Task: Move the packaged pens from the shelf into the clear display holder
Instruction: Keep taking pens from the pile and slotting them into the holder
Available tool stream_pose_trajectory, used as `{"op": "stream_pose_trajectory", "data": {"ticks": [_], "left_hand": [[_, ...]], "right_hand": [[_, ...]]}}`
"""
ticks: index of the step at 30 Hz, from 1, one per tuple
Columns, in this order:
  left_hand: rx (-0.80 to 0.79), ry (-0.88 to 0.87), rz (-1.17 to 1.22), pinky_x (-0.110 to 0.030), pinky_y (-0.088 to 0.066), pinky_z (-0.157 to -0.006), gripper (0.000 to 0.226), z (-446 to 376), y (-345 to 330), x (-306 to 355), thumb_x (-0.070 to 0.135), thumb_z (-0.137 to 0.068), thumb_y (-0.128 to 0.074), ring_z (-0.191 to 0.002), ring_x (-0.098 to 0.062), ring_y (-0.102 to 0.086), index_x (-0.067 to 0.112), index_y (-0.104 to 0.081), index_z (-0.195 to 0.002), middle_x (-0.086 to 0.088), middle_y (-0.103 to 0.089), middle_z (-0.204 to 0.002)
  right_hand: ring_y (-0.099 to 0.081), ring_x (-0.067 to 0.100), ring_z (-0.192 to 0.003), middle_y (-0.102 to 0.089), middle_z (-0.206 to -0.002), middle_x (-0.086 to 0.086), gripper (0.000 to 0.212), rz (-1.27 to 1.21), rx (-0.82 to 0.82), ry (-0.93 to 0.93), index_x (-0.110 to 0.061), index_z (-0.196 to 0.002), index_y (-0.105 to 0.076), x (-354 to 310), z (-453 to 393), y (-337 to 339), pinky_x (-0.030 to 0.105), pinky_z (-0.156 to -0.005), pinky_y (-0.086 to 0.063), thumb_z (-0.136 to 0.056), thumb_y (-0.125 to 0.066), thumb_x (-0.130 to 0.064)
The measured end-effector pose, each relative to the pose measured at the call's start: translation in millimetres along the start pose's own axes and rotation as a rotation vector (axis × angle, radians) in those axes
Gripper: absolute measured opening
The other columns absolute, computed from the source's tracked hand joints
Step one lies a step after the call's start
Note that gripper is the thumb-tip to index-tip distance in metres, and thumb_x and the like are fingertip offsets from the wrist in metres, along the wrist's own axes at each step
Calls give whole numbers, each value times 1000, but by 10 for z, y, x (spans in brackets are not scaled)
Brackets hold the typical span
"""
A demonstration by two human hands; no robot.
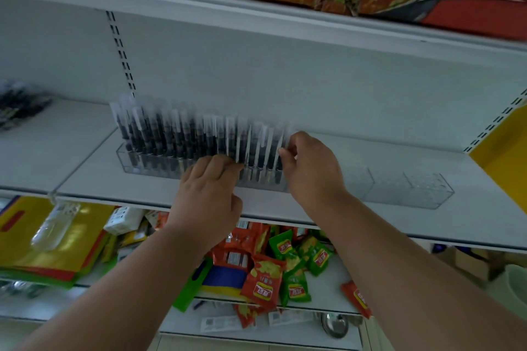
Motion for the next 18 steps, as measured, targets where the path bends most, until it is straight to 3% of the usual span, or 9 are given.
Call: {"op": "stream_pose_trajectory", "data": {"ticks": [4,8,11,14,18], "left_hand": [[-39,-2,-1,-40,-41,-102,56,4,1,-8,20,-78,-65,-118,-22,-44,16,-57,-133,-1,-55,-126],[-29,20,49,-40,-37,-106,52,46,44,-15,21,-83,-64,-124,-21,-42,18,-56,-134,0,-52,-131],[58,12,52,-43,-43,-98,42,213,179,22,26,-83,-53,-115,-24,-48,16,-59,-124,-3,-55,-122],[73,7,3,-43,-46,-92,41,383,344,-87,35,-83,-42,-107,-24,-53,18,-60,-116,-1,-59,-113],[69,133,-87,-43,-51,-86,42,653,616,-670,37,-82,-43,-102,-28,-58,20,-65,-113,-1,-61,-107]], "right_hand": [[-50,10,-83,-54,-98,-7,33,-128,35,-79,-18,-113,-51,91,152,88,25,-68,-37,-93,-61,-42],[-48,7,-77,-51,-101,-8,31,-117,132,150,-18,-113,-53,-124,385,357,23,-66,-38,-91,-64,-36],[-52,12,-78,-53,-104,-3,30,-42,99,281,-20,-115,-55,-403,488,458,27,-67,-42,-92,-63,-36],[-55,18,-88,-55,-109,2,32,-34,75,351,-18,-118,-56,-736,520,419,31,-75,-46,-92,-62,-36],[-53,22,-108,-52,-121,3,37,-80,-23,437,-18,-125,-53,-1308,516,110,40,-90,-47,-94,-58,-39]]}}
Point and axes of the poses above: each hand's wrist, its own z-axis away from the middle knuckle, its own y-axis out of the back of the hand, x = y × z, the point moved 8 cm from there along -z, towards the middle knuckle
